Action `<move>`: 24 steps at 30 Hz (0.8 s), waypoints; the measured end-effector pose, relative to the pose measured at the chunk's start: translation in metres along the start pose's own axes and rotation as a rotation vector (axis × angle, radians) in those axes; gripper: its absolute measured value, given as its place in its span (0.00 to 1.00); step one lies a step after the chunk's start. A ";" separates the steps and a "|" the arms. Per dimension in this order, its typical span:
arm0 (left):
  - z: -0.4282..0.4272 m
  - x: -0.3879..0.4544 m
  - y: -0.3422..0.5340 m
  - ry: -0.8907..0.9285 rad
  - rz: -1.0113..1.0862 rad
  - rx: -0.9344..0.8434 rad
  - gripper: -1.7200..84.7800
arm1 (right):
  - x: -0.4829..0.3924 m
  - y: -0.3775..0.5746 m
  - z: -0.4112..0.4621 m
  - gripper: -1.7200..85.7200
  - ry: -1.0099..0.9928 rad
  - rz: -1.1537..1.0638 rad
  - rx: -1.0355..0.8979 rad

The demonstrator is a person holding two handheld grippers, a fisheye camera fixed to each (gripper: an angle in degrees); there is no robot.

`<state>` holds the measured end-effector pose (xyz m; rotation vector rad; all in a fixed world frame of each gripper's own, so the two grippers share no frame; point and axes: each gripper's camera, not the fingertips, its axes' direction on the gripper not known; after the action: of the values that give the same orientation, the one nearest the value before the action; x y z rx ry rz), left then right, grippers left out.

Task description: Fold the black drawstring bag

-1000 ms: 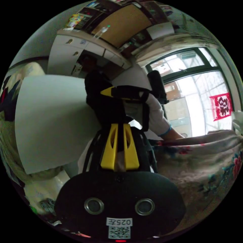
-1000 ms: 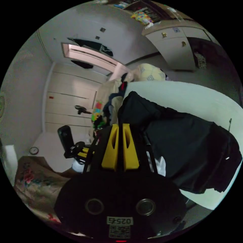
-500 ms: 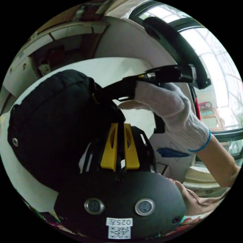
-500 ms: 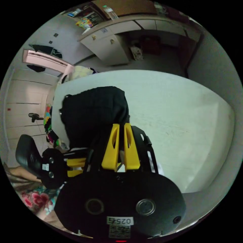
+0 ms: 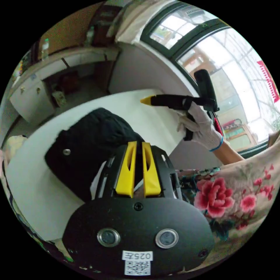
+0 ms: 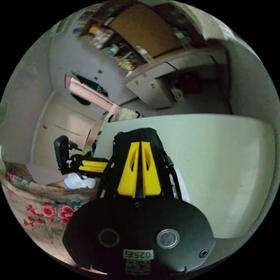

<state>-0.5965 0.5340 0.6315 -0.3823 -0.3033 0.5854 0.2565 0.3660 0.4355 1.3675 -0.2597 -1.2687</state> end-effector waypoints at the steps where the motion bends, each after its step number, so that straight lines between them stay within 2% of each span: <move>1: -0.025 0.001 0.010 -0.074 0.001 0.082 0.05 | -0.026 -0.006 -0.002 0.08 0.018 -0.079 0.008; 3: -0.053 -0.008 0.025 -0.219 -0.052 0.176 0.06 | -0.053 -0.020 0.012 0.10 0.027 -0.148 -0.017; 5: -0.061 -0.033 0.038 -0.307 -0.156 0.236 0.05 | -0.061 -0.035 0.058 0.04 0.157 -0.180 -0.115; 6: -0.057 -0.041 0.039 -0.305 -0.167 0.225 0.05 | -0.058 -0.037 0.075 0.03 0.206 -0.184 -0.144; 8: -0.016 -0.077 0.035 -0.312 -0.237 0.078 0.04 | -0.034 -0.033 0.157 0.02 0.341 -0.218 -0.359; 9: -0.003 -0.085 0.034 -0.301 -0.244 0.059 0.04 | -0.033 -0.030 0.156 0.01 0.346 -0.240 -0.253; 11: 0.008 -0.101 0.052 -0.222 -0.271 0.253 0.04 | -0.034 -0.030 0.168 0.01 0.416 -0.314 -0.218; 13: 0.000 -0.102 0.055 -0.169 -0.315 0.272 0.03 | -0.046 -0.036 0.177 0.01 0.479 -0.369 -0.286; 14: -0.008 -0.090 0.048 -0.203 -0.292 0.229 0.03 | -0.052 -0.037 0.182 0.01 0.515 -0.403 -0.323; 17: -0.034 -0.051 0.028 -0.305 -0.226 0.083 0.01 | -0.058 -0.035 0.165 0.01 0.566 -0.387 -0.309; 20: -0.069 -0.002 0.025 -0.238 -0.094 0.062 0.01 | -0.069 -0.008 0.109 0.01 0.492 -0.394 -0.187; 22: -0.082 0.023 0.031 -0.206 -0.046 0.068 0.01 | -0.067 0.018 0.082 0.01 0.455 -0.389 -0.168; 24: -0.073 0.035 0.036 -0.238 -0.027 -0.028 0.01 | -0.056 0.049 0.076 0.01 0.430 -0.421 -0.195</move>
<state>-0.5585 0.5633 0.5572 -0.3358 -0.5444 0.6019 0.2015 0.3524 0.5251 1.5293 0.4602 -1.2580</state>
